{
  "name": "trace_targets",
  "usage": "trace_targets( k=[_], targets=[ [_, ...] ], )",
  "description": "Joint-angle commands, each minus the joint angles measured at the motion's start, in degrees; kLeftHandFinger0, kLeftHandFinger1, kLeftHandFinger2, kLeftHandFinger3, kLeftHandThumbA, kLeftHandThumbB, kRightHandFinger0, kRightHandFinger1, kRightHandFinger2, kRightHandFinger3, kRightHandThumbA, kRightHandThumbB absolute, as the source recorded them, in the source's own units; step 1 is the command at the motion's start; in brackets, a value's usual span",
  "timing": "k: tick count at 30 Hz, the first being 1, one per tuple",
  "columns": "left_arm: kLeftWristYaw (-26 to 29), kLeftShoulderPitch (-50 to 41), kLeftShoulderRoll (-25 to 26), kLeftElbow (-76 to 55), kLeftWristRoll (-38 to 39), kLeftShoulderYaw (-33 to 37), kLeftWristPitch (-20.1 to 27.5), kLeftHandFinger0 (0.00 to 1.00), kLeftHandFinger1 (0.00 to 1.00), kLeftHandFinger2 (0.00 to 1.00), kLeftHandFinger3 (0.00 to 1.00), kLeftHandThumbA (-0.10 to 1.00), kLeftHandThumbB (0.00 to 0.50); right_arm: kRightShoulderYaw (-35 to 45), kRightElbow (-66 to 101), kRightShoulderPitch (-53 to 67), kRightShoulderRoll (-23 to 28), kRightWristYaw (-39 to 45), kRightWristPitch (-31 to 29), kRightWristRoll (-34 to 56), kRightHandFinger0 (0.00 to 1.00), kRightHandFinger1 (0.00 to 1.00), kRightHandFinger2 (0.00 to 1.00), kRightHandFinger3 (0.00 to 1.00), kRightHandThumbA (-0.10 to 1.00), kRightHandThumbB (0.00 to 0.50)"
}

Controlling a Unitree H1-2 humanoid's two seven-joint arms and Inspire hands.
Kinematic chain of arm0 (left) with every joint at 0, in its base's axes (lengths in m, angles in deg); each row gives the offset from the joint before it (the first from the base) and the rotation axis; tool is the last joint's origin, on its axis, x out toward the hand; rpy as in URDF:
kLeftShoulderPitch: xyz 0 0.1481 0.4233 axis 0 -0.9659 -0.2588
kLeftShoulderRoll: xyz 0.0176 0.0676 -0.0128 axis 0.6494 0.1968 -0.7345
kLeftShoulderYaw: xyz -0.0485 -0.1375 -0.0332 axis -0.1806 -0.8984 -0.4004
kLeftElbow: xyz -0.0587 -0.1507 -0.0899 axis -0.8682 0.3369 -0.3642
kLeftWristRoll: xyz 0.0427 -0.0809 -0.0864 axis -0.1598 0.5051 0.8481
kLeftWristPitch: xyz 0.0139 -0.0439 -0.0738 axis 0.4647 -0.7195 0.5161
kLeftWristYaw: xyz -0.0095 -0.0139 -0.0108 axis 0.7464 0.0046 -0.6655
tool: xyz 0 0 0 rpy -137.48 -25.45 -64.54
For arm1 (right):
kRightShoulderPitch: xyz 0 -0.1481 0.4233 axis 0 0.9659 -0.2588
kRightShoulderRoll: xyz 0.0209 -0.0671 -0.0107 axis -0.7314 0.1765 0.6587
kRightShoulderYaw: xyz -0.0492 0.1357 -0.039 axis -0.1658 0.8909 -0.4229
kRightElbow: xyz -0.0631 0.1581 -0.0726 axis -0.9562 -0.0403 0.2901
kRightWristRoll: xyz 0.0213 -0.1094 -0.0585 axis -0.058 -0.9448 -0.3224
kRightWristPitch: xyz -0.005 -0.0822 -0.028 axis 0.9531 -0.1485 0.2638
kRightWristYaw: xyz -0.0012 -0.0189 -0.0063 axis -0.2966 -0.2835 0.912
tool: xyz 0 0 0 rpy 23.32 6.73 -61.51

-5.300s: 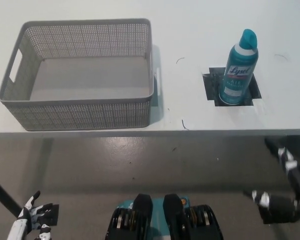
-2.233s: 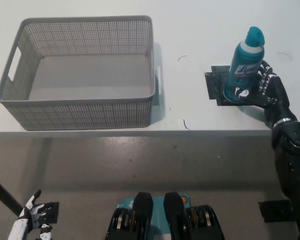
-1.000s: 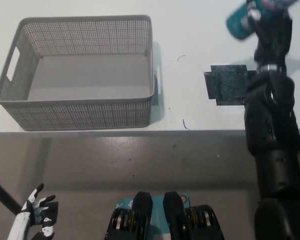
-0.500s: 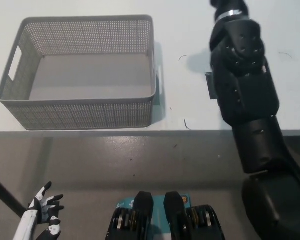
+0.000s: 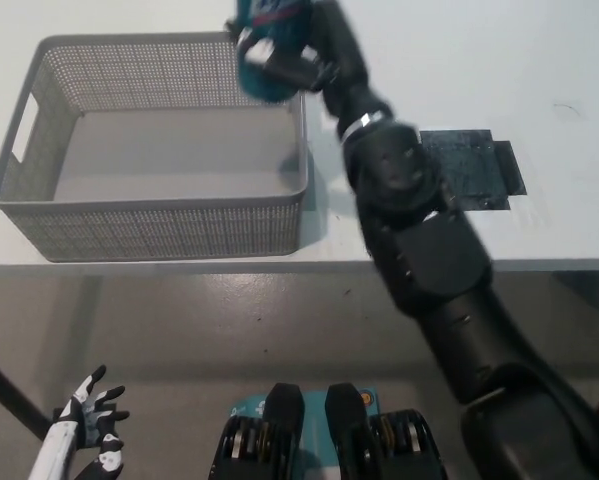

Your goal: Use the right hand to pick up an air purifying spray and put it inside a container

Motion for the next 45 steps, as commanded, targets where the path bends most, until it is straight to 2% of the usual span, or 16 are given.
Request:
trace_targets(
  k=[1,4,7,8,9,10,11,12,14,16,20,30,31,35,41,45],
  targets=[
    [-0.82,0.33,1.31,-1.97,-0.12,0.26,-0.53,0.53,0.69,0.82,1.0,-0.1,0.289,-0.64,-1.53,-2.25,-1.69,0.59,-3.83,-2.47,0.37,0.34,0.42,0.46,-0.1,0.379],
    [-1.19,0.49,1.31,-2.34,0.09,0.31,-1.55,0.54,0.7,0.82,1.0,-0.1,0.289,-0.49,-4.05,-2.03,-2.73,0.97,-5.64,-2.47,0.39,0.38,0.45,0.47,-0.1,0.37],
    [-1.42,0.26,1.06,-2.53,0.26,0.57,-1.28,0.54,0.7,0.82,1.0,-0.1,0.285,-1.0,-6.33,-1.84,-3.84,1.09,-6.18,-3.28,0.36,0.34,0.41,0.44,-0.07,0.39],
    [-1.51,0.29,1.02,-2.67,0.32,0.59,-1.54,0.54,0.7,0.82,1.0,-0.1,0.285,-2.11,-7.46,-2.04,-3.69,1.1,-8.32,-4.81,0.42,0.4,0.47,0.47,-0.06,0.382],
    [-1.59,0.33,0.8,-2.54,0.74,0.63,-1.34,0.54,0.7,0.82,1.0,-0.1,0.286,-3.97,-7.91,-2.23,-2.96,2.05,-8.96,-6.76,0.58,0.61,0.67,0.66,0.04,0.359],
    [-1.6,0.32,0.7,-2.49,0.91,0.64,-1.23,0.54,0.7,0.82,1.0,-0.1,0.287,-4.55,-7.99,-2.31,-2.69,2.47,-8.94,-7.34,0.63,0.68,0.74,0.73,0.06,0.351],
    [-1.86,0.24,0.92,-2.8,0.89,0.69,-1.42,0.55,0.71,0.83,1.0,-0.1,0.284,-5.58,-7.48,-2.68,-2.38,5.72,-6.12,-6.88,1.0,1.0,1.0,1.0,0.35,0.473],
    [-1.76,0.21,1.1,-2.64,0.43,0.72,-1.04,0.54,0.7,0.83,1.0,-0.1,0.281,-5.93,-6.52,-2.51,-2.47,7.66,-4.09,-5.94,1.0,1.0,1.0,1.0,0.47,0.499],
    [-1.95,0.08,0.99,-3.0,0.55,0.61,-1.68,0.54,0.69,0.83,1.0,-0.1,0.282,-6.22,-5.54,-2.13,-2.37,8.63,-3.69,-5.52,1.0,1.0,1.0,1.0,0.52,0.5],
    [-2.15,0.14,0.94,-2.8,1.09,0.55,-1.62,0.52,0.69,0.83,1.0,-0.1,0.283,-6.36,-4.31,-1.83,-2.11,9.69,-3.7,-5.16,1.0,1.0,1.0,1.0,0.66,0.5],
    [-2.01,0.26,1.36,-2.66,0.55,0.41,-1.17,0.52,0.68,0.82,1.0,-0.1,0.29,-6.52,-3.12,-1.9,-1.79,10.12,-3.76,-6.09,1.0,1.0,1.0,1.0,0.72,0.5],
    [-1.89,-0.92,0.78,-3.12,-0.07,0.42,-2.44,0.55,0.7,0.83,1.0,-0.1,0.296,-4.84,5.74,-0.06,0.01,13.2,-1.27,-4.33,1.0,1.0,1.0,1.0,0.71,0.5],
    [-1.85,-0.82,0.78,-2.8,0.03,0.42,-2.0,0.55,0.7,0.83,1.0,-0.1,0.301,-4.04,9.04,0.22,0.76,14.09,-0.29,-3.21,1.0,1.0,1.0,1.0,0.65,0.5],
    [-1.78,-1.07,0.94,-2.07,0.25,0.32,-0.77,0.54,0.7,0.82,1.0,-0.1,0.304,-3.26,18.84,1.8,2.86,14.53,2.29,-3.94,1.0,1.0,1.0,1.0,0.71,0.5],
    [-1.71,-1.32,1.49,-2.36,-0.04,-0.1,-0.92,0.53,0.7,0.83,1.0,-0.1,0.302,-0.16,41.46,8.45,6.3,14.86,7.18,-1.56,1.0,1.0,1.0,1.0,0.71,0.5],
    [-1.23,-1.25,1.77,-1.67,-0.02,-0.71,0.03,0.53,0.7,0.83,1.0,-0.1,0.3,1.34,51.2,14.65,8.65,15.47,6.46,0.97,1.0,1.0,1.0,1.0,0.66,0.5]
  ],
)
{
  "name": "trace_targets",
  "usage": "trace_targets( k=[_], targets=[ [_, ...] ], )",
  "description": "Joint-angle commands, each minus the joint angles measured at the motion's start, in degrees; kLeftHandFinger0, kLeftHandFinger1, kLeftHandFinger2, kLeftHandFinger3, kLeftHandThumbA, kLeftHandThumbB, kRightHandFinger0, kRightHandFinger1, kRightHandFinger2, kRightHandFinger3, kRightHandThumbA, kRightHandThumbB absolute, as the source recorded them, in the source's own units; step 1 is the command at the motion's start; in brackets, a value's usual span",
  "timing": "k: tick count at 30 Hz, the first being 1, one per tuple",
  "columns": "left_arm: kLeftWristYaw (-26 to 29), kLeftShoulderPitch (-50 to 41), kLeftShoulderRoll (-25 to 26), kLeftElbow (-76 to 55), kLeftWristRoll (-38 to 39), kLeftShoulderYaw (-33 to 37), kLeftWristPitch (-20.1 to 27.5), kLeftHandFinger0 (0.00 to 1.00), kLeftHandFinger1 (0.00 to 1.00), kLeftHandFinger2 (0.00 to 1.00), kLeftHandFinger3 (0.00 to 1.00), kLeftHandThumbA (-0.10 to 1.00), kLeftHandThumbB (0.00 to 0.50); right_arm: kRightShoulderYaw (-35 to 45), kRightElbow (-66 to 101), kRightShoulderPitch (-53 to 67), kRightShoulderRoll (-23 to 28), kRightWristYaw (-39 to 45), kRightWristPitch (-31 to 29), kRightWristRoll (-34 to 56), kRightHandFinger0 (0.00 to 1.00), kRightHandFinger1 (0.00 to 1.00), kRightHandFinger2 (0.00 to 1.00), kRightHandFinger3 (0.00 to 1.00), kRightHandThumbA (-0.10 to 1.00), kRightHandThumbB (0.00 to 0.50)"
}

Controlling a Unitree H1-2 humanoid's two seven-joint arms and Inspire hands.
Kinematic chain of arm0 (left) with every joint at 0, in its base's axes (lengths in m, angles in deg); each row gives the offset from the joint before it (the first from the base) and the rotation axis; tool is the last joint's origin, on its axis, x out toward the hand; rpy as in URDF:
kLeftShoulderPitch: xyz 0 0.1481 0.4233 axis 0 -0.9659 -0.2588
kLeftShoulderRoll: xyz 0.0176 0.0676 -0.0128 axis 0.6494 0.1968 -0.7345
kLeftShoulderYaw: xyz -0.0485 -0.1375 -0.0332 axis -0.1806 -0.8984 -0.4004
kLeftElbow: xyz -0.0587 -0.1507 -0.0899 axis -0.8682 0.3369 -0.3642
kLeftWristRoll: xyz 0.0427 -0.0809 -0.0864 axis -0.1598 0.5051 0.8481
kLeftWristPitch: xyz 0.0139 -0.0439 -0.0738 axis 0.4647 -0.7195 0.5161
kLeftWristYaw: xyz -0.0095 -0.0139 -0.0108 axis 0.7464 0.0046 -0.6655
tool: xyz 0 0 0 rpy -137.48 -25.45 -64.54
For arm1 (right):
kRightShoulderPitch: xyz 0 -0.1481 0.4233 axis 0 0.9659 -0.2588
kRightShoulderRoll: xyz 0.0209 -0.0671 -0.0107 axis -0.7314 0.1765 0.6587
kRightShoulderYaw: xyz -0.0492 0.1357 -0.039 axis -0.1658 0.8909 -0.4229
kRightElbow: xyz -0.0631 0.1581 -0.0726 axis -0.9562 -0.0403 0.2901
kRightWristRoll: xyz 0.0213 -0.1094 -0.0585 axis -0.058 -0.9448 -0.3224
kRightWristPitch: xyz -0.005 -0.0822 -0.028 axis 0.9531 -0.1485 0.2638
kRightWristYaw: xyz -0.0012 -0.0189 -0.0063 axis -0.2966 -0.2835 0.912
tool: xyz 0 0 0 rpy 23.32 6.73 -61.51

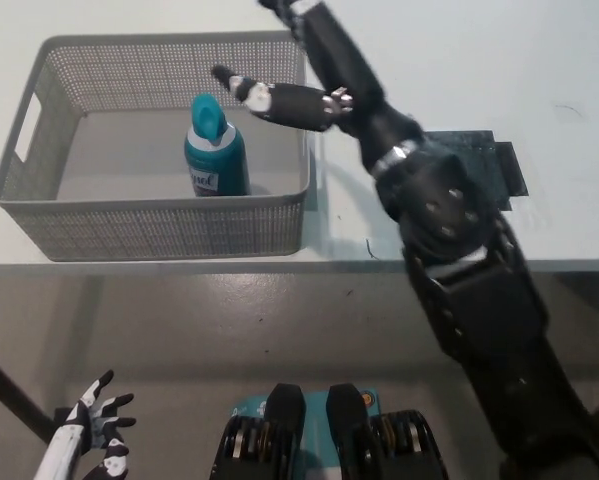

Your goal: Use the right hand to pick up an air purifying spray and put it inside a container

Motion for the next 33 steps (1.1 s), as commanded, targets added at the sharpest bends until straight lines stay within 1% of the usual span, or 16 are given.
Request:
trace_targets(
  k=[1,5,6,8,9,11,13,17,19,22,23,24,25,26,28,33],
  targets=[
    [0.51,-0.57,1.65,-0.39,-0.02,-0.81,1.56,0.53,0.7,0.83,1.0,-0.1,0.294,4.23,23.31,6.73,3.92,1.78,3.6,5.01,1.0,1.0,1.0,1.0,0.66,0.5],
    [1.22,-1.08,0.97,0.25,-0.72,-0.68,2.51,0.51,0.68,0.83,1.0,-0.09,0.296,5.34,32.95,19.14,8.57,2.1,0.31,4.04,1.0,1.0,1.0,1.0,0.67,0.5],
    [1.3,-0.97,0.95,0.46,-0.52,-0.83,2.56,0.51,0.68,0.83,1.0,-0.1,0.296,5.4,33.14,20.57,8.83,2.16,-0.48,4.54,1.0,1.0,1.0,1.0,0.65,0.5],
    [1.43,-1.32,0.57,0.79,0.13,-1.03,2.8,0.52,0.69,0.83,1.0,-0.1,0.297,5.55,33.17,27.27,9.58,1.92,-4.73,5.22,1.0,1.0,1.0,1.0,0.62,0.5],
    [1.71,-1.55,0.61,0.91,-0.41,-1.02,3.2,0.52,0.69,0.83,1.0,-0.1,0.295,5.29,30.63,32.05,10.52,1.67,-11.21,3.45,1.0,1.0,1.0,1.0,0.61,0.5],
    [1.68,-1.32,0.39,1.52,0.08,-1.06,3.48,0.52,0.69,0.82,1.0,-0.1,0.299,5.17,25.9,38.73,12.06,1.14,-18.59,1.12,1.0,1.0,1.0,1.0,0.67,0.5],
    [2.03,-1.17,0.29,1.93,-0.91,-0.88,3.2,0.52,0.69,0.82,1.0,-0.09,0.298,6.14,19.95,46.77,12.94,-0.56,-23.21,-0.52,1.0,1.0,1.0,1.0,0.73,0.5],
    [2.48,-2.13,0.64,2.84,-0.26,-1.82,4.53,0.52,0.68,0.81,1.0,-0.1,0.301,6.26,9.45,53.22,14.08,0.12,-29.46,1.45,1.0,1.0,1.0,1.0,0.67,0.499],
    [1.86,-3.64,0.34,2.39,0.29,-1.55,3.59,0.55,0.71,0.82,1.0,-0.1,0.292,6.6,4.65,58.68,15.98,-0.52,-31.26,-0.28,1.0,1.0,1.0,1.0,0.73,0.5],
    [2.13,-3.92,0.77,2.06,-1.07,-1.42,3.71,0.55,0.72,0.83,1.0,-0.05,0.284,6.77,-0.48,60.27,16.49,-1.64,-31.53,-0.94,1.0,1.0,1.0,1.0,0.71,0.5],
    [2.4,-3.69,0.95,2.24,-1.09,-1.72,4.09,0.56,0.72,0.83,1.0,-0.01,0.271,7.03,-5.07,59.17,16.04,-1.69,-30.76,-0.45,1.0,1.0,1.0,1.0,0.79,0.5],
    [2.46,-3.5,1.09,2.38,-1.12,-1.83,4.26,0.55,0.72,0.84,1.0,0.01,0.271,7.07,-6.32,58.69,15.85,-1.65,-30.6,-0.29,1.0,1.0,1.0,1.0,0.81,0.5],
    [2.8,-3.31,1.26,2.92,-1.74,-1.8,5.02,0.55,0.72,0.84,1.0,0.06,0.267,7.43,-6.72,58.1,15.29,-0.9,-29.81,1.59,1.0,1.0,1.0,1.0,0.83,0.5],
    [2.93,-3.25,1.31,3.26,-1.92,-1.76,5.64,0.55,0.72,0.84,1.0,0.13,0.262,7.82,-6.2,57.7,14.43,-0.44,-28.9,3.36,1.0,1.0,1.0,1.0,0.88,0.479],
    [3.18,-3.02,0.91,3.9,-2.12,-1.57,6.29,0.58,0.74,0.84,1.0,0.15,0.246,8.4,-5.84,56.77,13.79,0.48,-26.82,5.18,1.0,1.0,1.0,1.0,0.89,0.432],
    [2.9,-2.35,1.44,3.13,-1.27,-2.29,5.99,0.61,0.74,0.83,1.0,0.29,0.241,8.42,-6.38,55.06,13.11,0.79,-27.25,4.59,1.0,1.0,1.0,1.0,0.84,0.445]
  ],
)
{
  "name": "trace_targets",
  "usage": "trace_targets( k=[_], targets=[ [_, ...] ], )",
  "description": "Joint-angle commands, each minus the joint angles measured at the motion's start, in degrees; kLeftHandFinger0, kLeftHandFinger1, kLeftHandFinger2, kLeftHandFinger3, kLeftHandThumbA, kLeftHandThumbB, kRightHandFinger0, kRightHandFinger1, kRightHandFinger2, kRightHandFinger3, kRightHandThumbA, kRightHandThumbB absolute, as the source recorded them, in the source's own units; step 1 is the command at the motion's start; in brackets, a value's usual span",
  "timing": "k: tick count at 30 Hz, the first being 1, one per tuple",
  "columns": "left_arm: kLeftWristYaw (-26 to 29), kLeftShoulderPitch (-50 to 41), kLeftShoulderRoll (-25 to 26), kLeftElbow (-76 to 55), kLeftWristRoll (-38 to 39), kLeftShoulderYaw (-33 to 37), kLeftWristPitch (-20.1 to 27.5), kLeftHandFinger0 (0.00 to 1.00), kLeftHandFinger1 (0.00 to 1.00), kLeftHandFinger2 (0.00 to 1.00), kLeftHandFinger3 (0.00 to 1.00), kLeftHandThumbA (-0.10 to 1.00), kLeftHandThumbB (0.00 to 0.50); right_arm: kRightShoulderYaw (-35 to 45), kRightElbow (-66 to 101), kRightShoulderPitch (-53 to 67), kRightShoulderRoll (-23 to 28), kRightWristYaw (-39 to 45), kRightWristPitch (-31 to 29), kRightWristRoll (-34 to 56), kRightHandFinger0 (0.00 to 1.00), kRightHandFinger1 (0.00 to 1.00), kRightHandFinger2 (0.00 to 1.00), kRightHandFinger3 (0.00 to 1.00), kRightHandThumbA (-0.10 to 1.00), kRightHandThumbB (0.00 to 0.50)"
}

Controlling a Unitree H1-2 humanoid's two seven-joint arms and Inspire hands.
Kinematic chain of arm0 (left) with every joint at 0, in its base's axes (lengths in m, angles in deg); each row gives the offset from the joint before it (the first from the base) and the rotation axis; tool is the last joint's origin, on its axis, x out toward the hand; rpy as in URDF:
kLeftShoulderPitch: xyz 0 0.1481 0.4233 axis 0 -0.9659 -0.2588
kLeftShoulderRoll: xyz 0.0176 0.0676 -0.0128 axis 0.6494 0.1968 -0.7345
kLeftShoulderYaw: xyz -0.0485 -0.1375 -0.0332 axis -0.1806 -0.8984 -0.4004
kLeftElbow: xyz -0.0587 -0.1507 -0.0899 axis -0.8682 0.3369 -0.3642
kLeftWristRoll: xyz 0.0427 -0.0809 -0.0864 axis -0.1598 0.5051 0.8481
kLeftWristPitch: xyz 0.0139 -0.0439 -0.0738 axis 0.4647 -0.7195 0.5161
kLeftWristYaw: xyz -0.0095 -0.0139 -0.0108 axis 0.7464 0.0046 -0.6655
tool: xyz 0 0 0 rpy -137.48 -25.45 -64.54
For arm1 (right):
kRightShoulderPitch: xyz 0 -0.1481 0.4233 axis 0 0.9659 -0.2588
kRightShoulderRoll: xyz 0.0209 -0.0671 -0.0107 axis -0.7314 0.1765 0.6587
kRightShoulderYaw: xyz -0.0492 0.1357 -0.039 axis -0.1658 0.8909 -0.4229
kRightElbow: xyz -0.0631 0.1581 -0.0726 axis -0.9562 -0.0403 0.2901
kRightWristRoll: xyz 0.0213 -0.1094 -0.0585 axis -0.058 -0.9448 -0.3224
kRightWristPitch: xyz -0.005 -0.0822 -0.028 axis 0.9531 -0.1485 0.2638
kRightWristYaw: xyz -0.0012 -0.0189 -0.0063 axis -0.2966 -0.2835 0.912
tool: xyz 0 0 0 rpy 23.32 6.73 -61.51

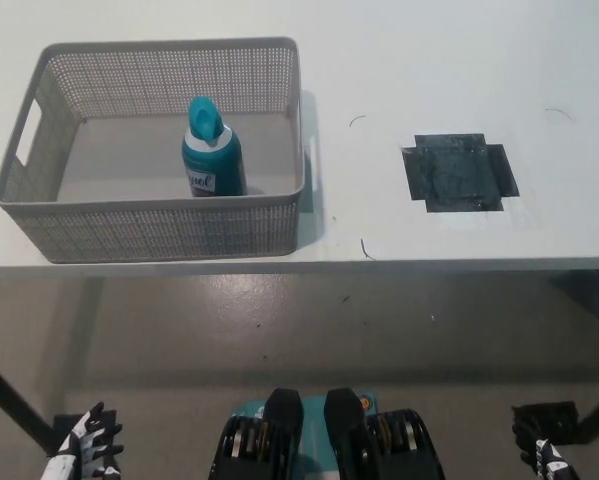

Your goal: Use the right hand to pick up an air purifying spray and put it inside a container

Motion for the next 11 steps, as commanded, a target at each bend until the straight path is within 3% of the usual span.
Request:
trace_targets(
  k=[1,4,6,8,9,11],
  targets=[
    [2.13,0.18,1.53,-1.11,-0.45,-1.47,4.02,0.62,0.75,0.83,1.0,0.3,0.241,1.41,0.35,-2.46,-0.49,0.62,-7.86,2.87,1.0,1.0,1.0,1.0,0.84,0.446],
    [1.85,0.2,1.44,-1.46,-0.2,-1.6,3.74,0.69,0.78,0.86,1.0,0.4,0.221,1.53,1.05,-2.36,-0.27,0.91,-7.47,3.02,1.0,1.0,1.0,1.0,0.85,0.433],
    [1.95,0.0,1.56,-1.69,-0.59,-1.59,4.43,0.64,0.77,0.85,1.0,0.45,0.193,1.37,1.29,-2.39,-0.06,0.9,-7.58,2.47,1.0,1.0,1.0,1.0,0.88,0.421],
    [2.21,-0.12,1.7,-1.96,-1.23,-1.62,4.98,0.62,0.75,0.85,0.95,0.51,0.2,1.18,1.39,-2.46,0.03,0.71,-7.76,1.64,1.0,1.0,1.0,1.0,0.9,0.412],
    [2.18,-0.19,1.68,-2.21,-1.19,-1.64,4.96,0.6,0.74,0.85,0.87,0.53,0.199,1.17,1.11,-2.7,0.0,0.93,-7.92,1.92,1.0,1.0,1.0,1.0,0.9,0.414],
    [2.11,-0.13,1.65,-2.31,-1.09,-1.62,5.07,0.61,0.74,0.85,0.83,0.49,0.191,1.13,0.99,-2.93,0.12,0.97,-8.02,1.73,1.0,1.0,1.0,1.0,0.9,0.407]
  ],
)
